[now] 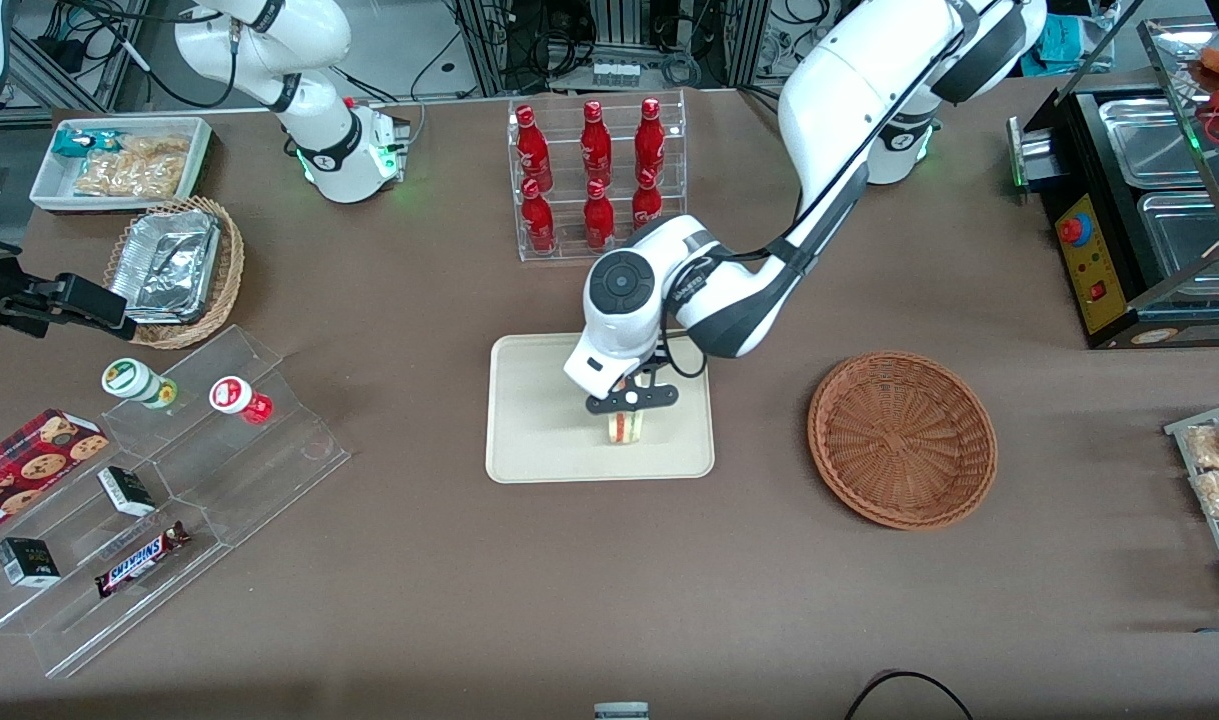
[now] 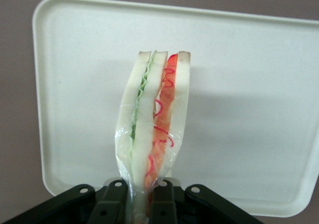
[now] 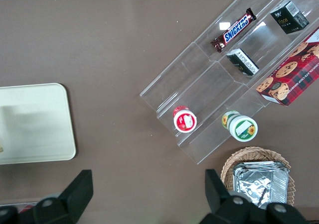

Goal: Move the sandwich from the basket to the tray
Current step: 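Lower the sandwich onto the tray and open the left gripper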

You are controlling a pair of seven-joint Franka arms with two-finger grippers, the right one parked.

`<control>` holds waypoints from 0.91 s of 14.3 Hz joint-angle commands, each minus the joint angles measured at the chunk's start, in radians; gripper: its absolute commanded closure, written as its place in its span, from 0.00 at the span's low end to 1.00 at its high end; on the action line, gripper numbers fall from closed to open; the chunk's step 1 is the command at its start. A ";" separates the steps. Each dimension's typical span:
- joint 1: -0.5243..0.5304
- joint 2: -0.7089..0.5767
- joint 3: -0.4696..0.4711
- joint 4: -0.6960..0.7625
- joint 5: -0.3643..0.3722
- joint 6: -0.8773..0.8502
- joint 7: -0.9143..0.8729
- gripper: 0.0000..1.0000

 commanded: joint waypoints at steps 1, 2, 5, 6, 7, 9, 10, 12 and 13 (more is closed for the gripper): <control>-0.036 0.054 0.004 0.071 0.021 -0.027 -0.016 0.98; -0.045 0.072 0.004 0.085 0.021 -0.027 -0.017 0.98; -0.059 0.110 0.006 0.113 0.024 -0.024 -0.019 0.94; -0.059 0.126 0.006 0.122 0.023 -0.023 -0.020 0.84; -0.061 0.133 0.006 0.122 0.023 -0.017 -0.022 0.73; -0.058 0.129 0.006 0.119 0.020 0.005 -0.020 0.14; -0.055 0.123 0.006 0.119 0.014 0.000 -0.026 0.00; -0.055 0.083 0.007 0.123 0.018 -0.027 -0.038 0.00; -0.056 0.059 0.009 0.123 0.024 -0.055 -0.058 0.00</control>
